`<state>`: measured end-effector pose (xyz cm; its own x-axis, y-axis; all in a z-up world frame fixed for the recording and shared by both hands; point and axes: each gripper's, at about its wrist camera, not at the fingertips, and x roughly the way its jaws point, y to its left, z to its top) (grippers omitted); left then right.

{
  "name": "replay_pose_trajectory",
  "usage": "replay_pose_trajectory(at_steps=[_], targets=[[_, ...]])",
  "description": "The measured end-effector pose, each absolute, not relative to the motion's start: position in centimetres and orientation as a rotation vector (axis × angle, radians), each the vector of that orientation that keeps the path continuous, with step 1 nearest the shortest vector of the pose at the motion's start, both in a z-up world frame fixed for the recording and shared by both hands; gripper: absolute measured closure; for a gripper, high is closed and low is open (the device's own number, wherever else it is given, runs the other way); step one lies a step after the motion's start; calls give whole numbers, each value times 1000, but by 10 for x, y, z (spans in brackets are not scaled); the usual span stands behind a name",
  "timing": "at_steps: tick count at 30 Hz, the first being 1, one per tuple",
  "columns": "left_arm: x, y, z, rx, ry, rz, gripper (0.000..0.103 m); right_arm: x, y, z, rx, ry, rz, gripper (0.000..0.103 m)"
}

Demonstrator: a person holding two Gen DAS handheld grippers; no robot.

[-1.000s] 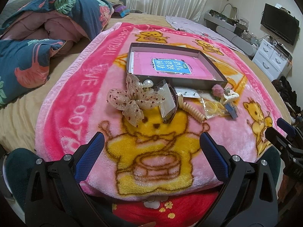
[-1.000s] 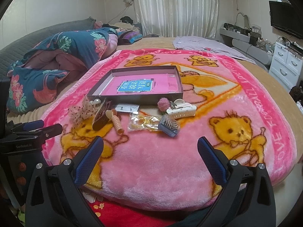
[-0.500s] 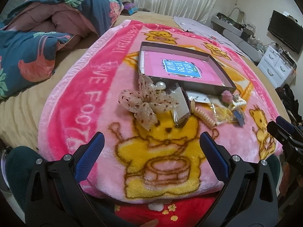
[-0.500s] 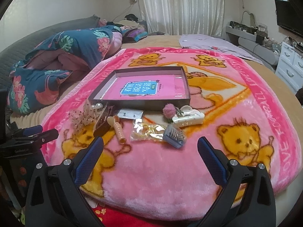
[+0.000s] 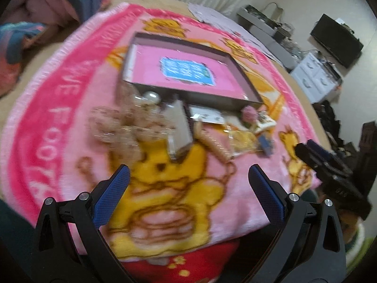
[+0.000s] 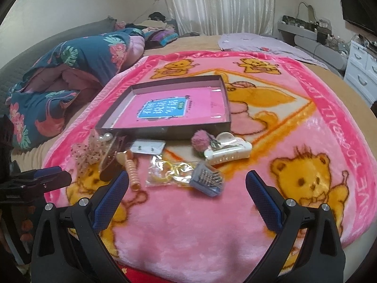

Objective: Organize jewelry
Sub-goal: 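Reach the left tool to the clear plastic packet and close on it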

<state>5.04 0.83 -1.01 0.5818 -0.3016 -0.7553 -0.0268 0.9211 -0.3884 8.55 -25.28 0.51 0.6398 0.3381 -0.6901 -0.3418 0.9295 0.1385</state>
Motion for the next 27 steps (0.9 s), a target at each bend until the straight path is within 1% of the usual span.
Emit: replay_pose_trajectory(at_steps=[6,13,18,27], targets=[[78,-1,-23,-441,984,-223,10,89,-264,-2,14,793,365,4],[104,7,-48,-535,1066,-252,31,97,-271,-9,27,802,349,4],[116,8,-57,-557,1088,-274,40,103,-270,-16,17,814,342,4],[136,25,-58,-617,1052,-275,41,121,-262,-37,-19,859,338,4]])
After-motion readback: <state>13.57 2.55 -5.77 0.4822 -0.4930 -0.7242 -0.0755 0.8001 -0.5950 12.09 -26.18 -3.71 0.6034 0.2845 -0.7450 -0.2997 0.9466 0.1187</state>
